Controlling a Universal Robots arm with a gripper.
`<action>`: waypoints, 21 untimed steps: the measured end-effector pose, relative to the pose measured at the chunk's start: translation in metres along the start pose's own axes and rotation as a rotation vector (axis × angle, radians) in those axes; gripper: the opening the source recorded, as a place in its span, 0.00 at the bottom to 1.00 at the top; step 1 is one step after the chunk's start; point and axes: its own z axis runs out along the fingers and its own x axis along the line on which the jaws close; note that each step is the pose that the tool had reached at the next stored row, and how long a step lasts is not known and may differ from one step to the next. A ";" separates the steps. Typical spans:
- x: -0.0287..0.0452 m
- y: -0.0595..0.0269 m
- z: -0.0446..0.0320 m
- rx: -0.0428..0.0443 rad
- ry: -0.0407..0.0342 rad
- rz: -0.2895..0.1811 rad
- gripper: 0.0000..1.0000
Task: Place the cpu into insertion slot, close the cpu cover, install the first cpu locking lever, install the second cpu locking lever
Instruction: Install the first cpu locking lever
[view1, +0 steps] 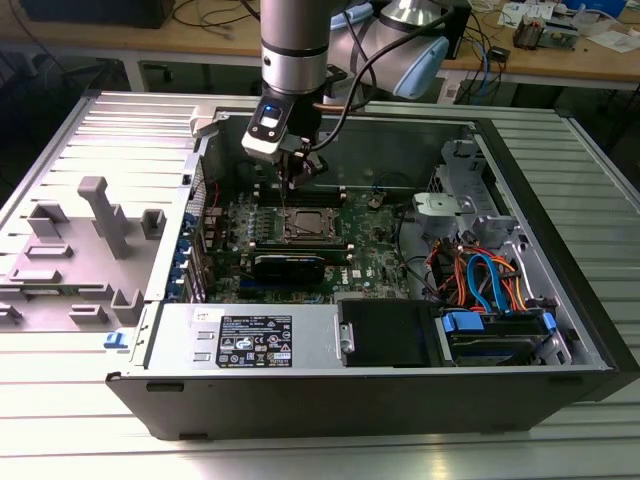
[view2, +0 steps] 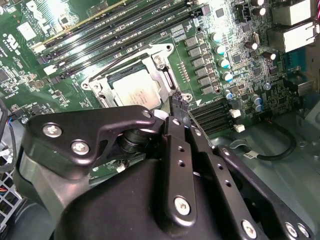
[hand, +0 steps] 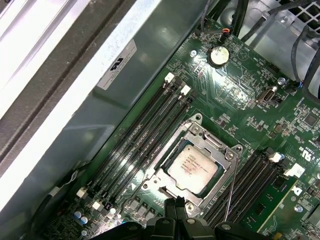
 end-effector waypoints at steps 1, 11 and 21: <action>0.0000 0.0000 0.0000 0.0000 0.0000 0.000 0.11; 0.0000 0.0000 0.0000 -0.0002 -0.0004 -0.013 0.11; 0.0001 -0.0001 0.0001 -0.0023 -0.0044 -0.140 0.11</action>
